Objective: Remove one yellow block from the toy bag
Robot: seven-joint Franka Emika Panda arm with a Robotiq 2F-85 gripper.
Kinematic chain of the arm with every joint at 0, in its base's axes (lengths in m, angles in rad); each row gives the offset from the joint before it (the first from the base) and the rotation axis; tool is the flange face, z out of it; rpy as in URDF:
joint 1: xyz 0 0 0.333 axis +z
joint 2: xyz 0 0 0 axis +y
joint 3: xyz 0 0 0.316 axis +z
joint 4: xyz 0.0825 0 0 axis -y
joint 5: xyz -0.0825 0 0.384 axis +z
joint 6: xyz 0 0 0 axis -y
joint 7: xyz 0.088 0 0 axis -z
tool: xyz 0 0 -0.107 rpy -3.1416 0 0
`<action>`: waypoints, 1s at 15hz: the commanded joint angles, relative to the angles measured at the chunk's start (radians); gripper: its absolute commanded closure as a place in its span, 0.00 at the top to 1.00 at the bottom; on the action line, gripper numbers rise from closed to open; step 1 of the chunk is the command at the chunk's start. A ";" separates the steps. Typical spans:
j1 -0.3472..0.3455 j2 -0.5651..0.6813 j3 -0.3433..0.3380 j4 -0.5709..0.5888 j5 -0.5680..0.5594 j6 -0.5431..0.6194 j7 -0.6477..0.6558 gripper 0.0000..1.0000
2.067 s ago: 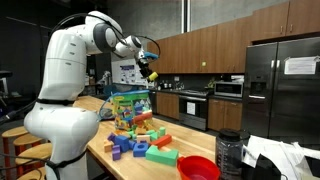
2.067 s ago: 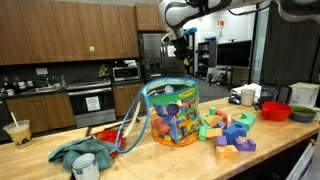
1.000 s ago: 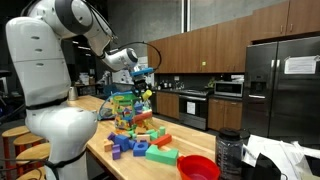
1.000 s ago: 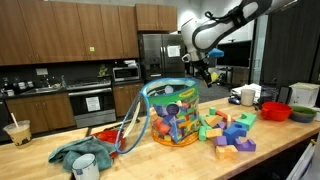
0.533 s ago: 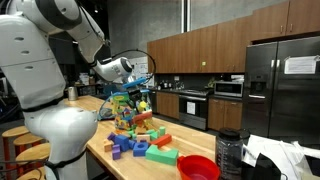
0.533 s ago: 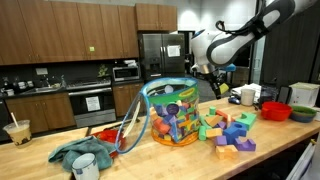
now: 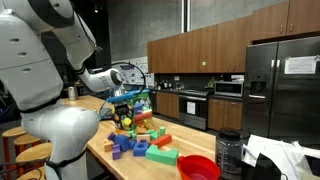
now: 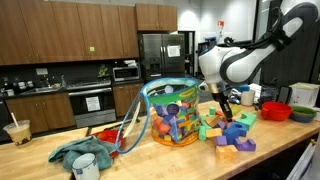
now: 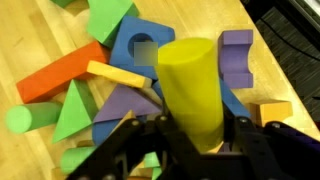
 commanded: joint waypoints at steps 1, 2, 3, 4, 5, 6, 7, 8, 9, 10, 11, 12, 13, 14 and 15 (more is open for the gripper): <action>0.023 -0.067 0.007 -0.080 0.022 0.031 0.002 0.18; 0.023 -0.070 0.013 -0.090 0.002 0.028 0.001 0.18; 0.023 -0.074 0.017 -0.098 -0.010 0.024 -0.001 0.18; 0.009 -0.059 -0.005 -0.061 -0.024 -0.010 -0.060 0.18; -0.001 -0.054 -0.005 -0.059 -0.052 -0.004 -0.062 0.18; -0.012 -0.054 -0.009 -0.053 -0.086 -0.004 -0.076 0.18; -0.022 -0.056 -0.015 -0.044 -0.119 -0.008 -0.087 0.18; -0.034 -0.048 -0.019 -0.034 -0.153 -0.004 -0.093 0.18; -0.042 -0.045 -0.026 -0.024 -0.177 -0.005 -0.104 0.18; -0.049 -0.040 -0.033 -0.013 -0.195 -0.001 -0.115 0.18; -0.055 -0.033 -0.040 -0.004 -0.213 0.009 -0.125 0.18; -0.058 -0.029 -0.044 0.004 -0.221 0.014 -0.133 0.18; -0.060 -0.025 -0.048 0.013 -0.225 0.017 -0.143 0.18; -0.060 -0.020 -0.049 0.018 -0.226 0.022 -0.147 0.18; -0.059 -0.021 -0.052 0.022 -0.223 0.020 -0.157 0.18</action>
